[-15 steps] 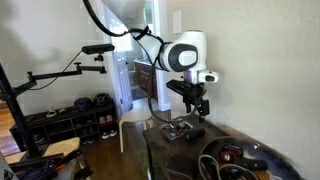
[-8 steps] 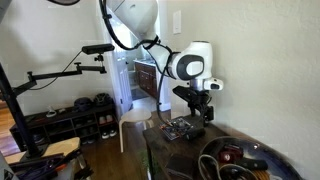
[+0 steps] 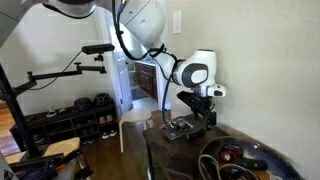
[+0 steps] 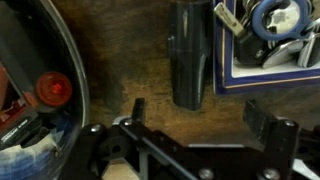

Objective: Move the object into the black tray

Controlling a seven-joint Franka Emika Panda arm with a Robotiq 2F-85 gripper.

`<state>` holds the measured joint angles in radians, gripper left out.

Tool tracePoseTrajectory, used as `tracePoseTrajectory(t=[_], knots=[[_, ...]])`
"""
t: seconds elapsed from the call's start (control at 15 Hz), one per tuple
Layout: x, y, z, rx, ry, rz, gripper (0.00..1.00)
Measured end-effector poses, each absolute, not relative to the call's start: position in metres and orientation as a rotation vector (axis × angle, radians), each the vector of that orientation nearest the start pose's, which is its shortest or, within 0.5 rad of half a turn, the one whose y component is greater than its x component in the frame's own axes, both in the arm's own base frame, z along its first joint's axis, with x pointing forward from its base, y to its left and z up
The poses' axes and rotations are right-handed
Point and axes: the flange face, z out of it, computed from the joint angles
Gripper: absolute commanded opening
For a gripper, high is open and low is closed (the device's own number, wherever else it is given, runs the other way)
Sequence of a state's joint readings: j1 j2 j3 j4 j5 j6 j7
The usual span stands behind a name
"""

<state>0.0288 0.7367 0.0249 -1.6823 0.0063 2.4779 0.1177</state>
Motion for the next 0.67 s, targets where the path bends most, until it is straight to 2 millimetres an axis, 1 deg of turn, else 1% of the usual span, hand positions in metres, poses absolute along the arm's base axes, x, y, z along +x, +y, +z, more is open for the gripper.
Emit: tracePoseTrajectory(t=[0.27, 0.67], knots=[[0.689, 0.032, 0.169, -3.113, 0.126, -0.093, 1.0], [0.692, 0.024, 0.157, -3.123, 0.14, -0.081, 1.0]])
